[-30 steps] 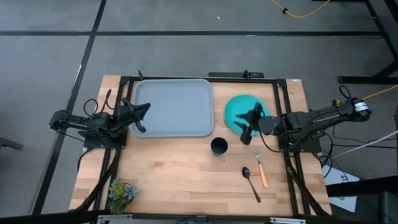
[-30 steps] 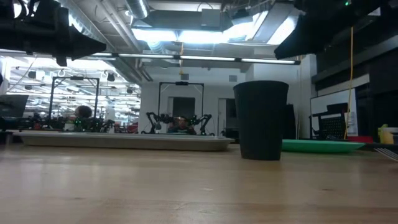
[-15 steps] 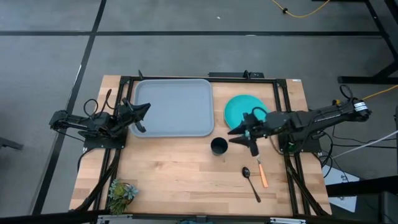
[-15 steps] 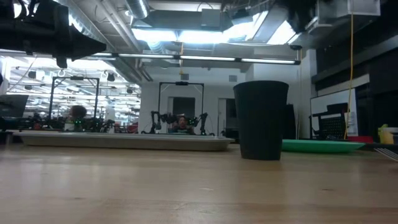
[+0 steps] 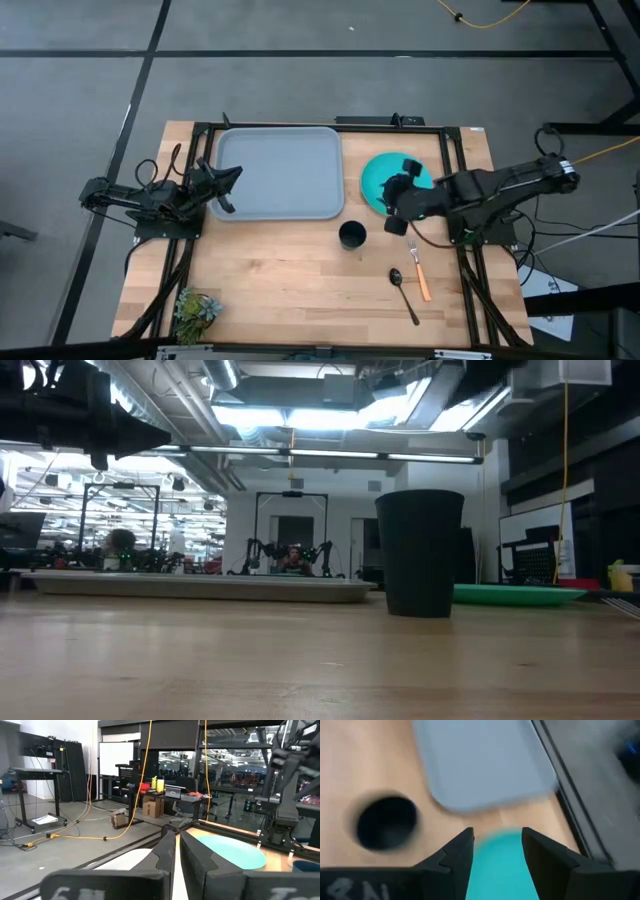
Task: Pick and place plate/cup/fork/spoon on tray
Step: Put the light blue plate on the serving tray
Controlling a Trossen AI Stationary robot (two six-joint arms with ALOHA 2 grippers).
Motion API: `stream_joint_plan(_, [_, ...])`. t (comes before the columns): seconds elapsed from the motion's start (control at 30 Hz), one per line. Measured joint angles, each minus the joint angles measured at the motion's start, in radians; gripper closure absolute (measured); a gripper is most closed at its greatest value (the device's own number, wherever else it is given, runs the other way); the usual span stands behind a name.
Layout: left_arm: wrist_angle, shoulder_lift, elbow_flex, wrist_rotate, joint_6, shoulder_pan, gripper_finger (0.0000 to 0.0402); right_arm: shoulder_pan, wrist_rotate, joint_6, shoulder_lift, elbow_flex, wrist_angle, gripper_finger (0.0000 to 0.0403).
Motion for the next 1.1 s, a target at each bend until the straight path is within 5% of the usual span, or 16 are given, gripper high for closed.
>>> stream_joint_plan(0.23, [-0.001,0.0,0.0,0.0,0.001,0.0,0.0382,-0.038,-0.084,0.226,0.115,-0.026,-0.254,0.0231])
stream_joint_plan(0.43, [-0.001,0.0,0.0,-0.001,0.046,0.0,0.0382,-0.009,-0.157,0.205,0.149,-0.16,-0.008,0.0231])
stream_joint_plan(1.1, [-0.001,0.0,0.0,-0.003,0.055,0.0,0.0382,0.024,-0.082,0.267,0.155,-0.55,0.263,0.0231])
